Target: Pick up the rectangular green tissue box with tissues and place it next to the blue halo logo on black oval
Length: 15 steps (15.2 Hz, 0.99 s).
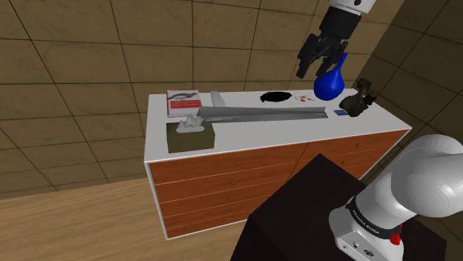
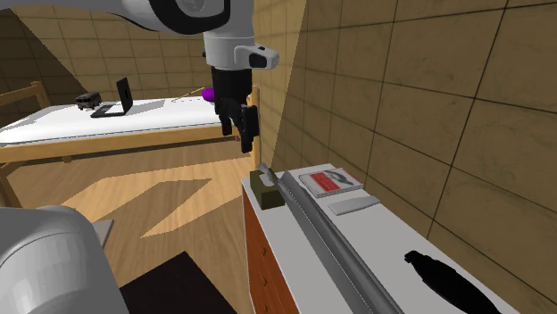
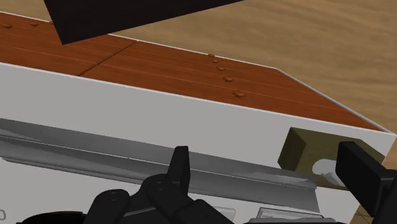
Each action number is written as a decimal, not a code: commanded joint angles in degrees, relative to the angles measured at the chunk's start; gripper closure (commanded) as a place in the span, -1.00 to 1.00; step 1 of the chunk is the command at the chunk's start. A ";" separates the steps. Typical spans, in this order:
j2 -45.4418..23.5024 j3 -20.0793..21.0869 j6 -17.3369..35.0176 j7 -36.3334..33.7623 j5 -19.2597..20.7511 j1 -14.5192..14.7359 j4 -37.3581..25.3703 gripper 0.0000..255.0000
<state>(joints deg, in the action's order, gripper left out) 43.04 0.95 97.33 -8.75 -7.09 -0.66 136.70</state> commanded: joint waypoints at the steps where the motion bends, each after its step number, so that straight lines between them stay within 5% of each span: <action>1: 0.00 0.00 0.00 0.00 0.00 0.00 0.00 -1.00; 15: -12.01 18.45 31.10 -27.69 -10.07 -0.48 8.74 -1.00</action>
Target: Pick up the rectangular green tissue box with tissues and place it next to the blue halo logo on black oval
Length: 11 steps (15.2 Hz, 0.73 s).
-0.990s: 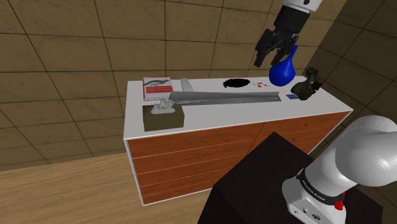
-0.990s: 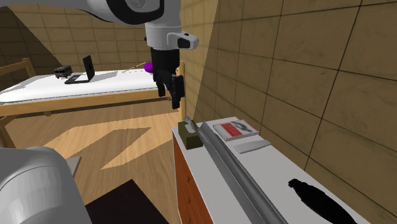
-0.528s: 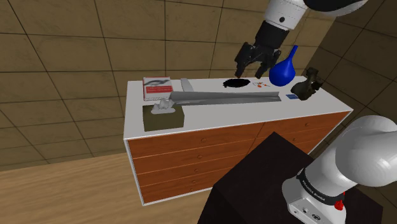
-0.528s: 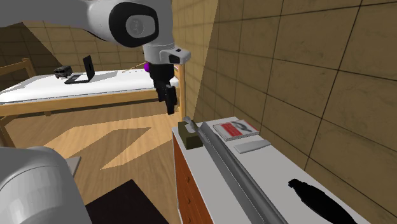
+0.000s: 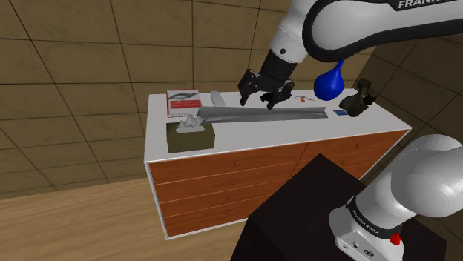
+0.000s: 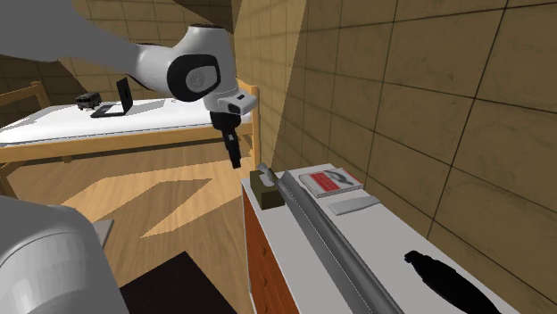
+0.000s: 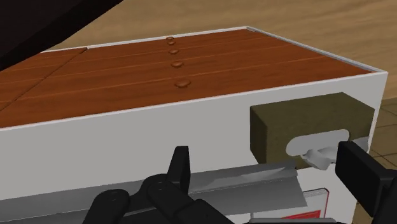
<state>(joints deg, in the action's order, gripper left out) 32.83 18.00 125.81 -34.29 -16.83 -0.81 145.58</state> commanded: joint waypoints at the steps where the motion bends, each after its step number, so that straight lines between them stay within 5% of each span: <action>1: -3.60 2.88 4.90 -4.30 -0.42 -0.72 -0.41 -1.00; 7: -16.22 12.31 17.77 -19.55 3.77 -5.18 -4.39 -1.00; 11: -26.31 18.75 24.50 -34.46 14.41 -10.11 -9.14 -1.00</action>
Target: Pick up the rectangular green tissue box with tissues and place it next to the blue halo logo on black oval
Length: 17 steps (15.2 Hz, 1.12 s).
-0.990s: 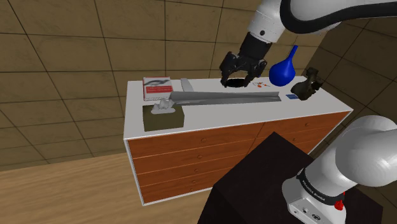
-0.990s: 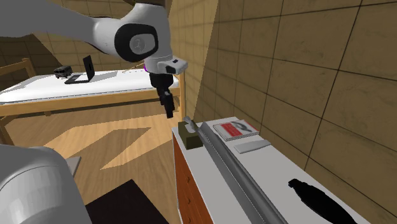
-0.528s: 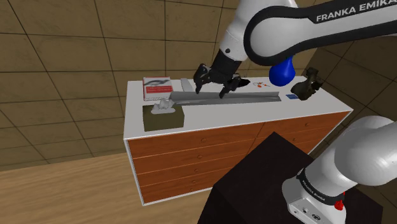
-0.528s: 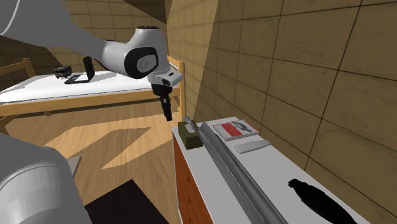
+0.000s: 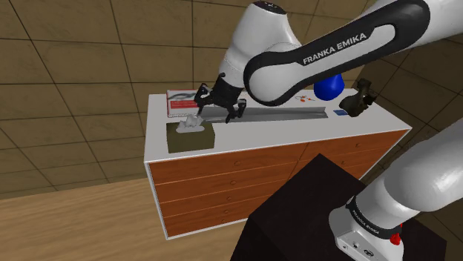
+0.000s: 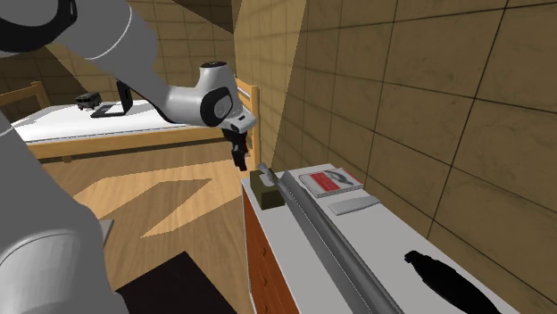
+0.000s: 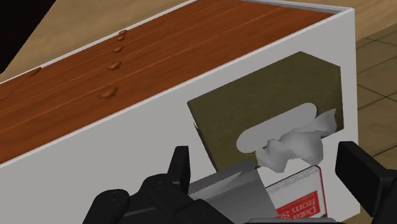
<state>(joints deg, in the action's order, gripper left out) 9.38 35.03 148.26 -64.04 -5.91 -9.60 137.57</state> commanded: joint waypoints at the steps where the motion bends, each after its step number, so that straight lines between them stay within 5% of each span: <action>1: -5.67 3.05 3.26 -9.42 7.64 -2.48 -2.63 -1.00; 4: -14.52 3.84 5.08 -25.05 22.52 -3.07 -8.12 -1.00; 8: -25.04 -1.85 4.52 -41.79 37.70 3.14 -17.19 -1.00; 17: -32.21 -6.81 6.51 -47.21 44.65 7.43 -21.43 -1.00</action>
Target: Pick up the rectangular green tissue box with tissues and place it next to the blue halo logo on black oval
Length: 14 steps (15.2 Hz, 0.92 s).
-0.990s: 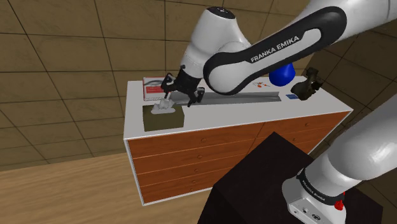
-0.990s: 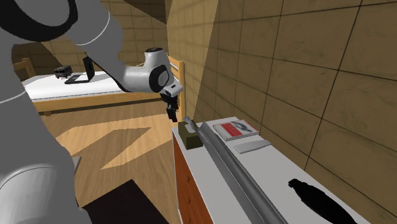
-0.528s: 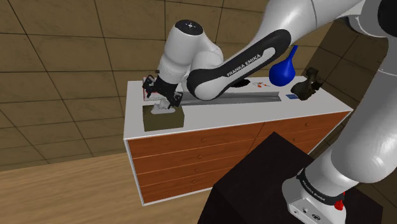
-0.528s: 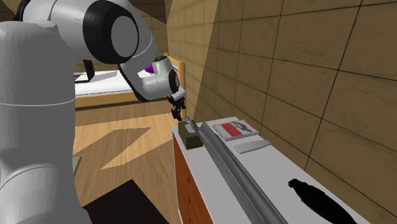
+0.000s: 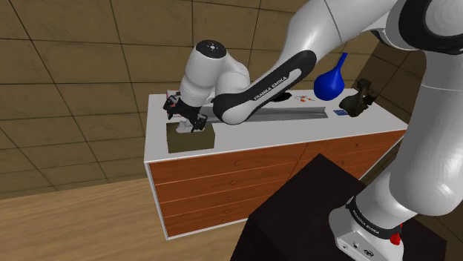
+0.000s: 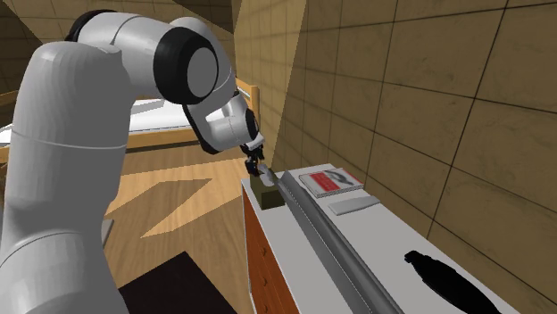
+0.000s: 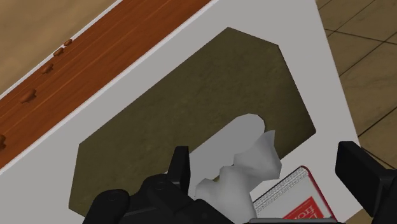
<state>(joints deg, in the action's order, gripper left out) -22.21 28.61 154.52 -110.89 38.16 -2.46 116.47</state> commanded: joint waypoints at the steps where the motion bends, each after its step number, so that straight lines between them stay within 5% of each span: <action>1: -0.62 -0.41 0.25 -0.37 0.58 0.30 -0.32 -1.00; 7: -0.61 -0.40 0.25 -0.36 0.57 0.29 -0.32 -1.00; 8: -0.61 -0.40 0.25 -0.36 0.57 0.29 -0.32 1.00; 14: -0.79 -0.44 0.16 -0.39 0.62 0.39 -0.55 1.00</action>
<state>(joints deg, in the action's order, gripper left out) -22.85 28.10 154.67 -111.29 38.75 -2.17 115.78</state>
